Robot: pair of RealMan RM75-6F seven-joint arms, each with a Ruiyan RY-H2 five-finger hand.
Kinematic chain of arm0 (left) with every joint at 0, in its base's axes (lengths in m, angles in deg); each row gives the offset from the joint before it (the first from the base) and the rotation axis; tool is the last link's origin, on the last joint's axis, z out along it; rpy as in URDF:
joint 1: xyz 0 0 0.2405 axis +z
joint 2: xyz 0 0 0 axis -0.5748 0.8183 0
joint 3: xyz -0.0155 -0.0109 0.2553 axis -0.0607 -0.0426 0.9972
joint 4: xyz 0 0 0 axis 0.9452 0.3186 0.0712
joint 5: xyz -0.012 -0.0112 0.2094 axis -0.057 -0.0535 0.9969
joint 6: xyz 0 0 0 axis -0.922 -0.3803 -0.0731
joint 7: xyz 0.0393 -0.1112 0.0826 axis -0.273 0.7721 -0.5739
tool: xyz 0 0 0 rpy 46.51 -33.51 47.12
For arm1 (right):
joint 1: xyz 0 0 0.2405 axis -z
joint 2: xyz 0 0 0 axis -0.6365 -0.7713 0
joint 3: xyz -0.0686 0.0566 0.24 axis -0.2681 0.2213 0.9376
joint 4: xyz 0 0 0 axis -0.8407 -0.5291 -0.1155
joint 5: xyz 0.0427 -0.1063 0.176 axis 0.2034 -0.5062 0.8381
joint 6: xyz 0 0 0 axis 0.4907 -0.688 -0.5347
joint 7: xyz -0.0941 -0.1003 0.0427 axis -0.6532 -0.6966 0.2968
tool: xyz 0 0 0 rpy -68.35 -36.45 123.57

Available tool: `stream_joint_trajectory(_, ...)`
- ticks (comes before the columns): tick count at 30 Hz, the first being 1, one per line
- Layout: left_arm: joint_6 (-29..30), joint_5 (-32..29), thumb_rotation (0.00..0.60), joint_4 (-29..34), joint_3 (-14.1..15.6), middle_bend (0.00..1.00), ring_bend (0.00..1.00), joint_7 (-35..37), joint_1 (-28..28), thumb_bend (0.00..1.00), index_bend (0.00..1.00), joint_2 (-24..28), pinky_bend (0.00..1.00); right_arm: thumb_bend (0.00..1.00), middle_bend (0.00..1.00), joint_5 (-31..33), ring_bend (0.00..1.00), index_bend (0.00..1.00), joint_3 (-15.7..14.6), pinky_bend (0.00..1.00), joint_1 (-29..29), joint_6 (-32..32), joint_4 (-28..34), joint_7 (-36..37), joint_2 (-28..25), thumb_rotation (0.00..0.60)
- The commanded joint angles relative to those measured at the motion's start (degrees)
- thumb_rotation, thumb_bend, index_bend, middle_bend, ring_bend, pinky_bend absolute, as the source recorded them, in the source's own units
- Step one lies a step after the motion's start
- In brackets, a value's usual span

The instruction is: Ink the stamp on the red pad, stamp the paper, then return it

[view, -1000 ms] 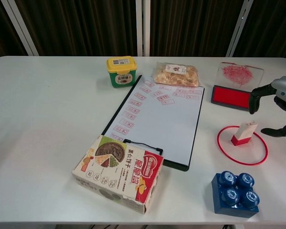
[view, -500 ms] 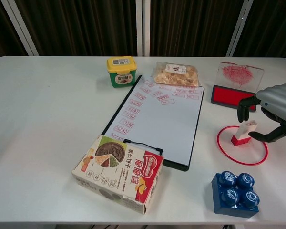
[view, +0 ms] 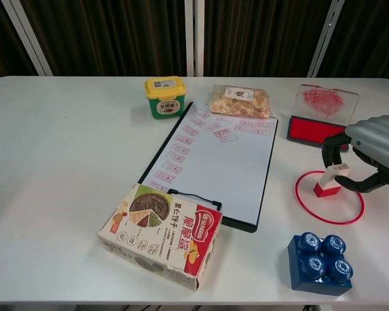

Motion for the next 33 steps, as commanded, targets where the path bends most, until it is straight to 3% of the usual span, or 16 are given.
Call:
stream_joint_trajectory(1,0.12,-0.05,0.6,0.13,-0.03,0.09,0.07,-0.04,0.05,0.0,0.1,0.12,0.16,0.31,0.52,0.02,0.84,0.54,-0.05,1.0,-0.18,-0.05,-0.3,-0.01,0.25,0.6)
stream_joint_trajectory(10,0.76,-0.05,0.6,0.08,0.01,0.09,0.07,0.16,0.4,0.0,0.1,0.39,0.16,0.41,0.62,-1.09,0.86,0.69,0.35,1.0,-0.18,-2.67,-0.87,2.14,0.53,0.6)
stream_joint_trajectory(16,1.0,-0.26,0.6,-0.28,-0.06,0.09,0.07,0.64,0.57,0.0,0.1,0.43,0.16,0.45,0.67,0.37,0.89,0.75,3.76,1.0,-0.58,-4.84,1.76,5.76,-2.41,0.6)
stream_joint_trajectory(20,0.84,-0.16,0.6,-0.7,-0.02,0.09,0.07,1.03,0.47,0.0,0.1,0.07,0.16,0.46,0.7,9.79,0.91,0.79,9.41,1.0,-2.75,0.28,3.5,6.24,-3.96,0.6)
stream_joint_trajectory(24,0.75,-0.16,0.6,-1.12,0.0,0.09,0.07,1.41,0.42,0.0,0.1,-0.13,0.16,0.47,0.73,21.05,0.93,0.83,14.38,1.0,-5.63,3.58,3.93,-1.39,-3.57,0.6)
stream_joint_trajectory(33,0.81,-0.72,0.6,-2.09,0.07,0.09,0.07,2.41,0.71,0.0,0.1,-0.1,0.16,0.48,0.76,37.8,0.96,0.86,18.16,1.0,-11.8,5.23,0.6,-14.12,1.52,0.6)
